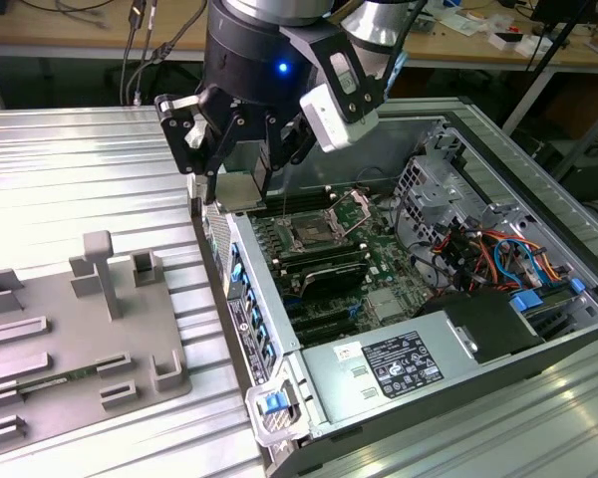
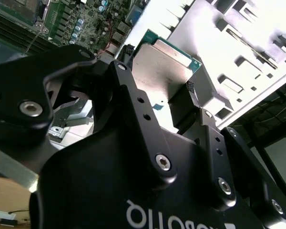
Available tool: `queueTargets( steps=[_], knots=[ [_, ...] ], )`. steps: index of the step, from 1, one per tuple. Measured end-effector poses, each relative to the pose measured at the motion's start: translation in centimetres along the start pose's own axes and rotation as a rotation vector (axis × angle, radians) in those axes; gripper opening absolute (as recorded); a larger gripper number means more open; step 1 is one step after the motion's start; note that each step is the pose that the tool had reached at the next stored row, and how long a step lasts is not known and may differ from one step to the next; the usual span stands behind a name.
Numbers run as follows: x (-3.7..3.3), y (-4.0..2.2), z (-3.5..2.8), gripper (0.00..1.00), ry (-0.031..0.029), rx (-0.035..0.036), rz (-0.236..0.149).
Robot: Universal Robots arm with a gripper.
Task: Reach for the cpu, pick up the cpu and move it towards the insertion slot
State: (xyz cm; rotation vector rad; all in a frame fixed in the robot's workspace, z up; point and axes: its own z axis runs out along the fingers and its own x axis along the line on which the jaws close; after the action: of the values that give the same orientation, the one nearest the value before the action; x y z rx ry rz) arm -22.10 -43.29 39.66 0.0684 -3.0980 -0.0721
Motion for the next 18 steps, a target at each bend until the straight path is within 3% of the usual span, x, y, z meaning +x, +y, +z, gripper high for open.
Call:
queueTargets(
  steps=[3,7,8,11,18],
  knots=[
    [-0.63,-0.03,0.03,0.55,-0.0016,0.0005,0.000],
    [-2.83,0.02,0.15,0.55,-0.0133,0.0024,0.000],
    [-3.07,0.06,0.17,0.55,-0.0160,0.0026,0.000],
    [-3.50,0.05,0.19,0.55,-0.0206,0.0028,0.000],
    [-3.52,0.06,0.19,0.55,-0.0207,0.0029,0.000]
  ],
)
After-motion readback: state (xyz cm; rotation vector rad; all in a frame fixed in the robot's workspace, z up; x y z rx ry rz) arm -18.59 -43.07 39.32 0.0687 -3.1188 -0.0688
